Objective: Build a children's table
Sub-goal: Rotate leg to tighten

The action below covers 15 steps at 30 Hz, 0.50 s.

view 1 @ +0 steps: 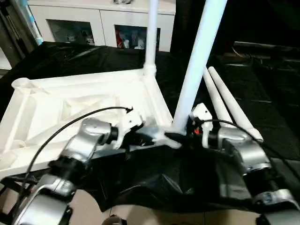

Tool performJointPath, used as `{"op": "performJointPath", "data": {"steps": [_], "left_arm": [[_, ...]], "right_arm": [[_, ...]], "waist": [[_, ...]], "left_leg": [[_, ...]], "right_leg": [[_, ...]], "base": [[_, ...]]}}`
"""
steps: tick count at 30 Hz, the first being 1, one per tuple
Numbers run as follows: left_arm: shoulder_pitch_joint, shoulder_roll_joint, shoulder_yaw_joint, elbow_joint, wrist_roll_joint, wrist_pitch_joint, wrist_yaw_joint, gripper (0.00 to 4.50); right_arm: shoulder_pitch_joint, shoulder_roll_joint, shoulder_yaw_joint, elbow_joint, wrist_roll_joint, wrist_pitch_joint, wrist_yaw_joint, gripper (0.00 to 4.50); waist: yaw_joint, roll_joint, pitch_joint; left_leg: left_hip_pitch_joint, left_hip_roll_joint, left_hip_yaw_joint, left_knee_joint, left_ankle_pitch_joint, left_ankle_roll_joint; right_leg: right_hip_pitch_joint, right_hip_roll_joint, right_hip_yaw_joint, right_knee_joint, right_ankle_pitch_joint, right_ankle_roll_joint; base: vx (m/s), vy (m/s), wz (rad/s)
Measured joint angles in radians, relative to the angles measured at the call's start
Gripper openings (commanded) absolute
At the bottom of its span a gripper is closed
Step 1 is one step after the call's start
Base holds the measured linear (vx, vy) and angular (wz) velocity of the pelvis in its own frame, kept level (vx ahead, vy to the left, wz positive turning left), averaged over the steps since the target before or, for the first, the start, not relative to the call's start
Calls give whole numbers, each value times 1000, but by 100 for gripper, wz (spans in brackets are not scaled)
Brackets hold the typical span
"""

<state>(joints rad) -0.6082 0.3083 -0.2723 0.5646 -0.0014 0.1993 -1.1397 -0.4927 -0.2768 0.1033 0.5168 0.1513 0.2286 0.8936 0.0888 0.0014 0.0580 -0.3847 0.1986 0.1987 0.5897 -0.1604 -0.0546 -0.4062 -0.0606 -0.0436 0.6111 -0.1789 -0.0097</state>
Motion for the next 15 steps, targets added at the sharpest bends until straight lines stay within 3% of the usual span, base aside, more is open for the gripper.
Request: {"op": "performJointPath", "data": {"steps": [7,10,15], "left_arm": [[-88,-92,8,134,34,-1,173,0],[-157,-160,26,252,44,-3,288,0],[-212,-225,32,350,66,-41,399,0]], "right_arm": [[-60,105,-80,125,-11,-37,-269,274],[-113,171,-132,203,-31,-55,-465,273],[-168,217,-164,285,-49,-98,-666,273]], "waist": [[-2,0,0],[0,0,-1],[1,1,-1]], "left_leg": [[0,0,0,0,0,0],[0,-1,0,1,0,0],[0,-1,0,0,0,0]], "right_leg": [[0,0,0,0,2,-1],[1,0,0,0,2,-2],[1,-1,0,-1,2,-1]], "base": [[0,0,0],[0,0,0],[0,0,0]]}}
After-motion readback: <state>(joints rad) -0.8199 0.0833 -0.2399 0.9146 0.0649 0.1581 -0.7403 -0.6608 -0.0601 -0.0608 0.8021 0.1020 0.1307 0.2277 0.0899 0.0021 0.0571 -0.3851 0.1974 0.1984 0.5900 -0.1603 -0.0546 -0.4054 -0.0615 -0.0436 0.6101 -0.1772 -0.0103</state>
